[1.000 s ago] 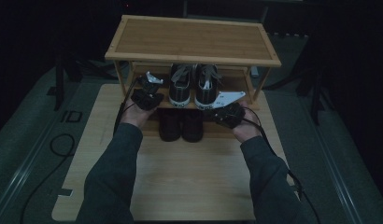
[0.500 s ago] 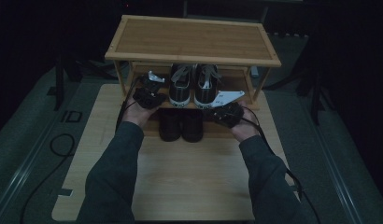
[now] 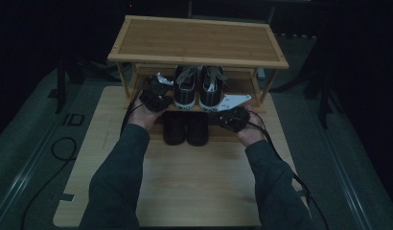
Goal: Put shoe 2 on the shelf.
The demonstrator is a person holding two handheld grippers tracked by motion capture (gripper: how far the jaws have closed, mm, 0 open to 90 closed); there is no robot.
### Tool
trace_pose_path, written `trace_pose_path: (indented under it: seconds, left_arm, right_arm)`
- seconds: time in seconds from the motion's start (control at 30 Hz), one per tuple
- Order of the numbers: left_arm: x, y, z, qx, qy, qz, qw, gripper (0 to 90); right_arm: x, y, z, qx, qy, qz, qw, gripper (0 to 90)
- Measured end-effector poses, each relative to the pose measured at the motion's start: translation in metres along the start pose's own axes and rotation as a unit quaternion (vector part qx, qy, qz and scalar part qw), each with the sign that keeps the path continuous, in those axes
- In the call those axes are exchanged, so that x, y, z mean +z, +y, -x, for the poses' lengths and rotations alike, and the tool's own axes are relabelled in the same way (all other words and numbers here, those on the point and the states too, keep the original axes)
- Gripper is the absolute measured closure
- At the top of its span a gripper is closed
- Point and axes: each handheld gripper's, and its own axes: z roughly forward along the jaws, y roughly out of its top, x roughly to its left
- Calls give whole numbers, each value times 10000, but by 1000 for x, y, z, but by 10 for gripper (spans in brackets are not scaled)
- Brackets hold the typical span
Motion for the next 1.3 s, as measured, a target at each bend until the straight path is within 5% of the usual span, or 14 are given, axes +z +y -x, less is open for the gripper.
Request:
trace_pose_path:
  seconds: [0.43, 1.3]
  left_arm:
    - [0, 5, 12, 309, 26, 12, 9995, 900]
    - [-6, 0, 2, 245, 39, 111, 9996, 842]
  right_arm:
    - [-8, -15, 4, 108, 45, 15, 9999, 900]
    - [-8, -41, 6, 252, 124, -395, 9988, 869]
